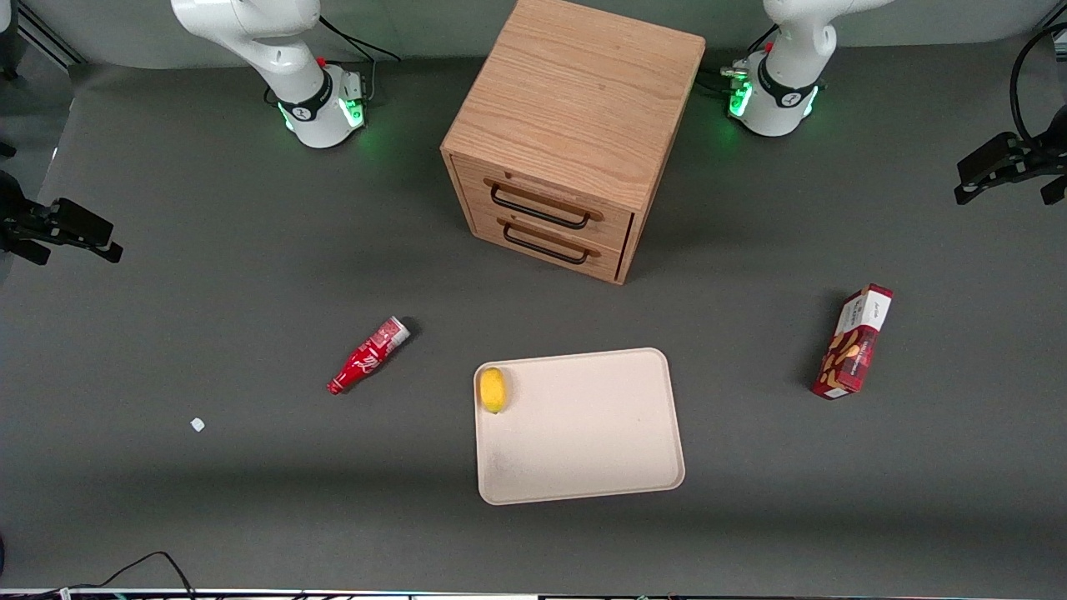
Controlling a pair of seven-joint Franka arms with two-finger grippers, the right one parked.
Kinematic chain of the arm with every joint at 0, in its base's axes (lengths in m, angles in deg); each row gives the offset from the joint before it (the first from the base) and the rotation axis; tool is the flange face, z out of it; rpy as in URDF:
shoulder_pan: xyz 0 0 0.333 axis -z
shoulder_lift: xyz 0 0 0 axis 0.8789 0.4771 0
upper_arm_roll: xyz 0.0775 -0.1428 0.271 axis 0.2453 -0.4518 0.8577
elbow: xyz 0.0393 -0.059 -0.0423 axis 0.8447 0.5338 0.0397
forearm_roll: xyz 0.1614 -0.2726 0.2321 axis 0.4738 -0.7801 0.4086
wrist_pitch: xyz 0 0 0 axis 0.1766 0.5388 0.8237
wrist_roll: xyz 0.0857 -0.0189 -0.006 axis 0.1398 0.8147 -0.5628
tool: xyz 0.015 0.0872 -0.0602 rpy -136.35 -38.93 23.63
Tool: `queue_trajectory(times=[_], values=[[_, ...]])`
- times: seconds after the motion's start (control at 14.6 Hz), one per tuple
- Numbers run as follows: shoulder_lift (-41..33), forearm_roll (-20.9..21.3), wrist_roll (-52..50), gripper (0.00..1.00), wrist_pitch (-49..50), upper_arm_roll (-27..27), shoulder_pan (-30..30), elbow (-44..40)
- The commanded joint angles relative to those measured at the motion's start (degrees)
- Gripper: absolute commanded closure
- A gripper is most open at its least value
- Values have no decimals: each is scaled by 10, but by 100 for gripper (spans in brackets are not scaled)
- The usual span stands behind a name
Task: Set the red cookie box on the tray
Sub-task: 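Move the left gripper down over the upright red plaid cookie box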
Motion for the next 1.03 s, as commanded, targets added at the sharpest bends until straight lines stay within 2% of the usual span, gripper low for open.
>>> queue_trajectory(times=[0.0, 0.34, 0.55, 0.68, 0.82, 0.96], values=[[4, -14, 9, 0, 8, -2, -4, -12], [10, -14, 8, 0, 1, -3, -4, -9], [43, -4, 8, 0, -9, -2, -1, -6], [72, 9, 21, 0, -45, -2, -1, 3], [101, 34, 77, 0, -99, -2, -1, 22], [121, 36, 90, 0, -163, 0, -6, 58]])
